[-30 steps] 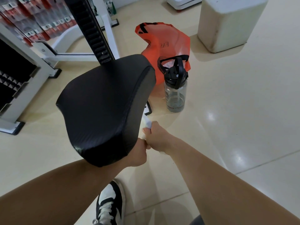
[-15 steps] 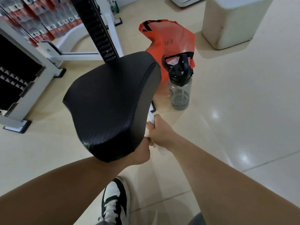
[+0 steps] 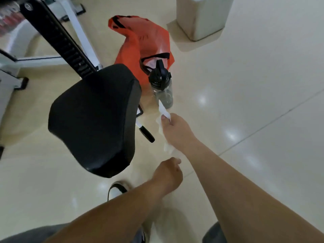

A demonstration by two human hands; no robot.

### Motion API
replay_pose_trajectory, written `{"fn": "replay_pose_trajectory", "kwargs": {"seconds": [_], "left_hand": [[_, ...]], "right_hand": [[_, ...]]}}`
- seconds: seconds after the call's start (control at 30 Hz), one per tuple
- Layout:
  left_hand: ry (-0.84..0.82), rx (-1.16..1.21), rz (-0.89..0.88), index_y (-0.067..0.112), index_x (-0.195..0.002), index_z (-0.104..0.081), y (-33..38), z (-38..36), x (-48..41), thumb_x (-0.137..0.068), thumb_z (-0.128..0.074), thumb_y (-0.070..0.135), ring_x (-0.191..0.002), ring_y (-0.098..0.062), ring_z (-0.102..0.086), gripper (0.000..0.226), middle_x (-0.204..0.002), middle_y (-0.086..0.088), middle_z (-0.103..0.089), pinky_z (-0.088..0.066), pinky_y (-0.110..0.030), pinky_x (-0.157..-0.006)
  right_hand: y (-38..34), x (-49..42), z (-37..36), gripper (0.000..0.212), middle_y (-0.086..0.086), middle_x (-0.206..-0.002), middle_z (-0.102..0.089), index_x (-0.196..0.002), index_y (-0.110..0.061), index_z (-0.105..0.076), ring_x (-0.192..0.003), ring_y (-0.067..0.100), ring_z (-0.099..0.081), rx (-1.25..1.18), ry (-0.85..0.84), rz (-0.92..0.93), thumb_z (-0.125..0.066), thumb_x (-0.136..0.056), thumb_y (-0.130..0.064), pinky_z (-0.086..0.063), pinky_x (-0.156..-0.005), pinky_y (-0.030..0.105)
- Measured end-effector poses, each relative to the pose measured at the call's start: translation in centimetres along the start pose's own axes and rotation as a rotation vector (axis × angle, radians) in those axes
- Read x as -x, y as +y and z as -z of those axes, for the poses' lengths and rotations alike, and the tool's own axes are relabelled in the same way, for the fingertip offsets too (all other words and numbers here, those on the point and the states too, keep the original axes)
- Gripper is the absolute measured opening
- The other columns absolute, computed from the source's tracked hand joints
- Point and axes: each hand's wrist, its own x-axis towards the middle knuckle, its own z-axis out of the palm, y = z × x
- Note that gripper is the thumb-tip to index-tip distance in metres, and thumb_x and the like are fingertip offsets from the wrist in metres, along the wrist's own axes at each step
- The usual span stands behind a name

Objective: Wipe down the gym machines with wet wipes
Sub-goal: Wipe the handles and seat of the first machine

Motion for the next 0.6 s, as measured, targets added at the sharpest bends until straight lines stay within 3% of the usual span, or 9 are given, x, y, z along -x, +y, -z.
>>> {"fn": "replay_pose_trajectory", "kwargs": {"seconds": [0.1,0.17,0.23,0.37,0.47,0.6], "left_hand": [[0.110,0.227,-0.047,0.025,-0.108,-0.062,3.5,1.5,4.5,-0.095,-0.043,0.026,-0.096,-0.020,-0.069,0.023,-0.113,-0.005,-0.071,-0.053,-0.028,-0.082],[0.094,0.358,-0.058,0.029,-0.112,-0.062,5.7,3.3,8.5,-0.088,-0.044,0.036,-0.098,-0.020,-0.072,0.031,-0.112,0.000,-0.071,-0.060,-0.040,-0.089],[0.083,0.475,-0.062,0.029,-0.117,-0.063,8.8,6.1,13.7,-0.088,-0.047,0.035,-0.100,-0.019,-0.072,0.034,-0.114,0.003,-0.071,-0.060,-0.042,-0.091],[0.131,0.620,-0.129,0.023,-0.105,-0.067,15.4,12.2,24.6,-0.104,-0.049,0.021,-0.090,-0.021,-0.074,0.018,-0.102,0.000,-0.073,-0.058,-0.030,-0.075],[0.123,0.692,-0.108,0.022,-0.107,-0.067,19.6,16.8,32.9,-0.108,-0.045,0.036,-0.096,-0.026,-0.073,0.026,-0.104,-0.004,-0.074,-0.060,-0.040,-0.083],[0.146,0.817,-0.132,0.016,-0.110,-0.070,24.1,23.0,43.3,-0.105,-0.049,0.049,-0.102,-0.023,-0.072,0.039,-0.108,-0.005,-0.075,-0.060,-0.041,-0.088]], "right_hand": [[-2.0,5.1,3.5,0.034,-0.003,-0.078,-0.052,-0.092,-0.010,-0.052,-0.070,0.014,-0.050,-0.157,0.198,-0.025,-0.041,-0.108,-0.038,-0.042,-0.065,0.031],[-3.6,9.4,6.0,0.031,-0.004,-0.074,-0.046,-0.084,-0.015,-0.048,-0.065,0.012,-0.044,-0.339,0.361,-0.104,-0.044,-0.108,-0.035,-0.038,-0.062,0.028],[-6.0,13.9,8.4,0.028,-0.003,-0.080,-0.053,-0.090,-0.016,-0.055,-0.072,0.012,-0.051,-0.481,0.454,-0.204,-0.045,-0.108,-0.034,-0.043,-0.064,0.028],[-13.5,21.3,14.5,0.027,0.008,-0.101,-0.068,-0.108,-0.013,-0.067,-0.094,0.024,-0.064,-0.645,0.353,-0.264,-0.050,-0.105,-0.033,-0.050,-0.074,0.033],[-21.3,25.8,19.9,0.040,0.015,-0.111,-0.071,-0.111,-0.018,-0.069,-0.105,0.036,-0.067,-0.670,0.261,-0.211,-0.054,-0.091,-0.049,-0.052,-0.082,0.041],[-32.0,32.3,25.3,0.039,0.011,-0.112,-0.073,-0.113,-0.023,-0.073,-0.109,0.036,-0.068,-0.653,0.097,-0.114,-0.059,-0.089,-0.051,-0.056,-0.092,0.049]]}}
